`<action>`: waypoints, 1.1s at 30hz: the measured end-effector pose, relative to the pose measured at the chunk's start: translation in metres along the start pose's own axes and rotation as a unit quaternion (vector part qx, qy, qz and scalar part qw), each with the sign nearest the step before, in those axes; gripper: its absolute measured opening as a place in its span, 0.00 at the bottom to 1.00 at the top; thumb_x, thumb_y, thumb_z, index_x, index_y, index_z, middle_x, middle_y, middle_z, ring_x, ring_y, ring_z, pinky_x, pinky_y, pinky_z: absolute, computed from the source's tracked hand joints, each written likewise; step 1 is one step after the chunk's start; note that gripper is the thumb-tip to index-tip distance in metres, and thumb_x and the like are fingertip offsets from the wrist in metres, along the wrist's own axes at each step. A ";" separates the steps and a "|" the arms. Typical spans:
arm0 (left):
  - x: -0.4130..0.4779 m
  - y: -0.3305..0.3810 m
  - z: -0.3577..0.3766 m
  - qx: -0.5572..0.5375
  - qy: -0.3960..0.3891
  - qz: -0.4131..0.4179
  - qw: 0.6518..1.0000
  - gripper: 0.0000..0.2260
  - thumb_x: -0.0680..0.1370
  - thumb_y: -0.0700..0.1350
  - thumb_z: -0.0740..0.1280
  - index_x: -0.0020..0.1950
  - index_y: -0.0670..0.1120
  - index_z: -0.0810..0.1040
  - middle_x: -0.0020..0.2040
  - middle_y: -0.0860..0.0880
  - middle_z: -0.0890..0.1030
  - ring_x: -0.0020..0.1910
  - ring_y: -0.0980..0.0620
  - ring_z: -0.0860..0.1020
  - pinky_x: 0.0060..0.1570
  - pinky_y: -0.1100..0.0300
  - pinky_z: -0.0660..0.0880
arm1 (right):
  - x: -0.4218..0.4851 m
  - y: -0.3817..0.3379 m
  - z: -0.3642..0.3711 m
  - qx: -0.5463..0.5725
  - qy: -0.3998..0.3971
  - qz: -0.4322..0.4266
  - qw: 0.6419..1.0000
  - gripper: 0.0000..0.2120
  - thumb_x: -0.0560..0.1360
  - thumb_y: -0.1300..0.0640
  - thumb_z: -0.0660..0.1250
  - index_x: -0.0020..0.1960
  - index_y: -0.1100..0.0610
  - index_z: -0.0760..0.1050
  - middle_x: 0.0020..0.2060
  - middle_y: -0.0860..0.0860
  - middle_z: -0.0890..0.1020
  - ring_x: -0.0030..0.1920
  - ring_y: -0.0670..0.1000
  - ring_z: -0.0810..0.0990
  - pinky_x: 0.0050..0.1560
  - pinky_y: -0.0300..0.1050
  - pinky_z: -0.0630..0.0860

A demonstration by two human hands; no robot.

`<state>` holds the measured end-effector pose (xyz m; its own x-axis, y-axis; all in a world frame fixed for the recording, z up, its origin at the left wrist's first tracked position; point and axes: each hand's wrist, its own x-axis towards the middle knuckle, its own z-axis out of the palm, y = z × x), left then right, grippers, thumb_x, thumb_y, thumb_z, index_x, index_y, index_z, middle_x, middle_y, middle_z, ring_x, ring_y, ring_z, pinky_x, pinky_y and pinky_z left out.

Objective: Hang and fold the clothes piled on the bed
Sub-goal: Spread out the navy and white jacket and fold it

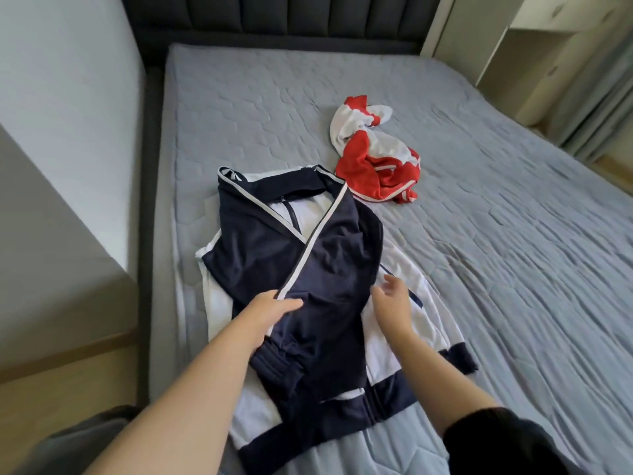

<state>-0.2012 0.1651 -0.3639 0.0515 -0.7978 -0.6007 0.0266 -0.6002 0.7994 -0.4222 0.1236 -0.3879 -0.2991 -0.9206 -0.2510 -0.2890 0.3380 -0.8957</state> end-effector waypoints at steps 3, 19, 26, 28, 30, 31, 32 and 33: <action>-0.004 0.001 0.002 -0.032 -0.011 0.004 0.999 0.08 0.75 0.31 0.64 0.43 0.42 0.79 0.40 0.43 0.82 0.38 0.46 0.80 0.37 0.60 0.76 | 0.003 -0.025 0.007 0.132 -0.084 0.126 0.980 0.03 0.77 0.61 0.64 0.46 0.61 0.74 0.34 0.54 0.73 0.32 0.50 0.71 0.32 0.42 0.67; -0.024 -0.009 -0.019 -0.148 -0.216 -0.041 0.964 0.12 0.72 0.31 0.62 0.50 0.37 0.83 0.46 0.39 0.83 0.43 0.44 0.83 0.45 0.54 0.81 | -0.013 -0.018 0.015 0.094 -0.163 0.263 0.946 0.12 0.71 0.69 0.52 0.32 0.60 0.66 0.26 0.57 0.68 0.25 0.55 0.69 0.26 0.39 0.67; -0.022 -0.014 -0.027 0.104 -0.052 -0.133 0.984 0.06 0.74 0.41 0.63 0.37 0.42 0.73 0.32 0.43 0.76 0.29 0.46 0.76 0.31 0.61 0.73 | -0.015 -0.013 0.025 0.011 -0.180 0.247 0.952 0.01 0.73 0.64 0.62 0.43 0.59 0.71 0.33 0.56 0.73 0.31 0.54 0.74 0.27 0.41 0.73; -0.020 -0.012 -0.026 0.056 -0.038 -0.120 0.990 0.07 0.76 0.44 0.65 0.42 0.42 0.78 0.35 0.44 0.81 0.33 0.46 0.79 0.34 0.61 0.74 | -0.009 -0.016 0.027 0.023 -0.162 0.234 0.959 0.04 0.74 0.59 0.66 0.46 0.60 0.73 0.35 0.56 0.75 0.32 0.54 0.75 0.28 0.41 0.72; -0.023 -0.006 -0.025 -0.069 -0.096 -0.098 0.988 0.12 0.77 0.38 0.61 0.38 0.41 0.81 0.33 0.45 0.82 0.30 0.49 0.81 0.31 0.63 0.76 | -0.002 -0.017 0.027 0.061 -0.132 0.223 0.964 0.05 0.75 0.59 0.65 0.45 0.60 0.73 0.34 0.56 0.72 0.30 0.53 0.72 0.26 0.40 0.68; -0.022 -0.005 -0.027 -0.125 -0.133 -0.085 0.980 0.14 0.76 0.36 0.60 0.36 0.41 0.83 0.34 0.44 0.83 0.32 0.49 0.82 0.32 0.63 0.77 | 0.002 -0.017 0.027 0.102 -0.133 0.232 0.958 0.03 0.76 0.61 0.64 0.45 0.61 0.73 0.33 0.56 0.72 0.31 0.53 0.72 0.27 0.41 0.69; -0.022 -0.004 -0.028 -0.155 -0.156 -0.076 0.972 0.14 0.73 0.35 0.60 0.36 0.41 0.84 0.36 0.43 0.83 0.33 0.49 0.82 0.34 0.62 0.79 | 0.005 -0.017 0.026 0.142 -0.146 0.247 0.947 0.03 0.76 0.63 0.61 0.45 0.62 0.73 0.34 0.56 0.73 0.32 0.54 0.73 0.30 0.43 0.71; -0.022 -0.002 -0.029 -0.146 -0.172 -0.083 0.971 0.12 0.71 0.35 0.61 0.34 0.41 0.84 0.36 0.43 0.83 0.33 0.48 0.82 0.35 0.62 0.79 | 0.006 -0.017 0.025 0.158 -0.161 0.261 0.939 0.05 0.76 0.64 0.59 0.45 0.62 0.73 0.34 0.57 0.74 0.34 0.55 0.74 0.33 0.45 0.73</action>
<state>-0.1732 0.1859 -0.3519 -0.3124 -0.6929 -0.6498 0.2910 -0.7210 0.6289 -0.3964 0.1072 -0.3830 -0.0194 -0.6741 -0.7384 0.1200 0.7317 -0.6710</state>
